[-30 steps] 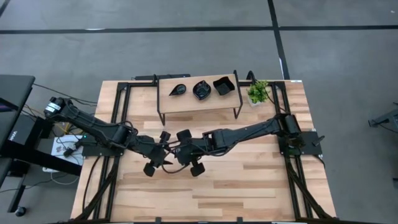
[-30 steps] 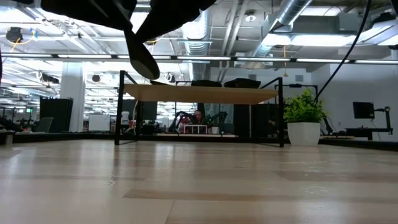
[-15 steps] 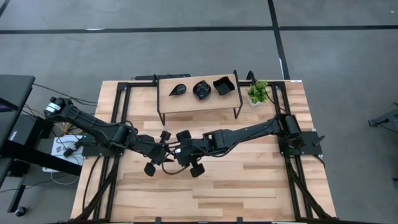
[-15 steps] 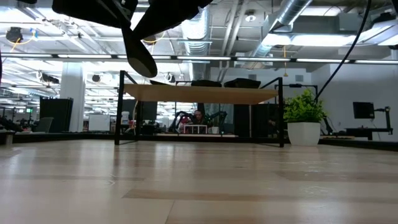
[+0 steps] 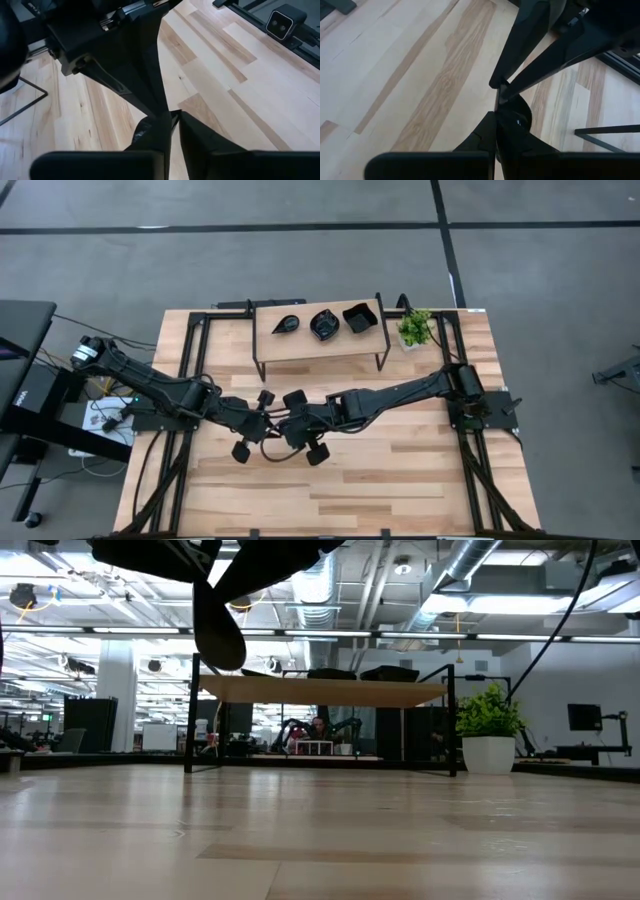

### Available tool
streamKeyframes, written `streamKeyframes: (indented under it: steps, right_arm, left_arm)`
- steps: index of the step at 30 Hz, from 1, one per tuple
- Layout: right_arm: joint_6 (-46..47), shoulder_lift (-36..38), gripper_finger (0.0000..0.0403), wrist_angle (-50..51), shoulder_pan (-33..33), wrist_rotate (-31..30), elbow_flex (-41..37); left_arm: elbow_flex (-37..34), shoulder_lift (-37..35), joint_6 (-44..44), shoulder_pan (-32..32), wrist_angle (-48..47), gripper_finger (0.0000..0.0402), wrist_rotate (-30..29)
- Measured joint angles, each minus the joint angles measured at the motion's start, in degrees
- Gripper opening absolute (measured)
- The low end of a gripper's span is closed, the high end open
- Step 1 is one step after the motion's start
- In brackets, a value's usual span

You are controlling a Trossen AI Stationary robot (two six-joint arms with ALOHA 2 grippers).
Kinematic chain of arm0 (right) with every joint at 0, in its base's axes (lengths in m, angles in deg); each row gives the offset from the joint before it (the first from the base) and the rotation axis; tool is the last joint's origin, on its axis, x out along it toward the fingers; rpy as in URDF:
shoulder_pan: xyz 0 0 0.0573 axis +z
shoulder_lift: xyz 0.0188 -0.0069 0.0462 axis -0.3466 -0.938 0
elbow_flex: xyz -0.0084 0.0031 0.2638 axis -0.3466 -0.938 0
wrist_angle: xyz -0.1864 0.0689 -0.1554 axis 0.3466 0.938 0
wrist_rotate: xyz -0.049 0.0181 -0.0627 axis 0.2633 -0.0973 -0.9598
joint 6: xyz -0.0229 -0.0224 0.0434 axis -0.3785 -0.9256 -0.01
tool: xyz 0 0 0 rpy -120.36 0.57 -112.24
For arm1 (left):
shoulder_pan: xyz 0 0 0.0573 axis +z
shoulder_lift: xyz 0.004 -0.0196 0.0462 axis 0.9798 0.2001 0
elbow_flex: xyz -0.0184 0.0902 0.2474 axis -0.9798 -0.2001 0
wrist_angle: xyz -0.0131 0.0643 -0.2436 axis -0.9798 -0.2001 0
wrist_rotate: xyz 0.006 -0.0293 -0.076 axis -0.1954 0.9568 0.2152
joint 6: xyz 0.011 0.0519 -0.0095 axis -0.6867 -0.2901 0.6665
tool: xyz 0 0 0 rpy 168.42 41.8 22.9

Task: Pick & Place Mini shaped plates
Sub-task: Stack the black drop shaped plate on the black drop shaped plate on the shelf

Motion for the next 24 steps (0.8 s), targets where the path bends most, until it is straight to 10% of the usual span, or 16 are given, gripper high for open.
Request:
streamKeyframes:
  steps: [24]
  right_arm:
    - [0.14,0.0,0.0001,0.11,0.0,0.0,0.0]
  left_arm:
    - [0.0,0.0,0.01,0.0,0.42,0.0022,0.02]
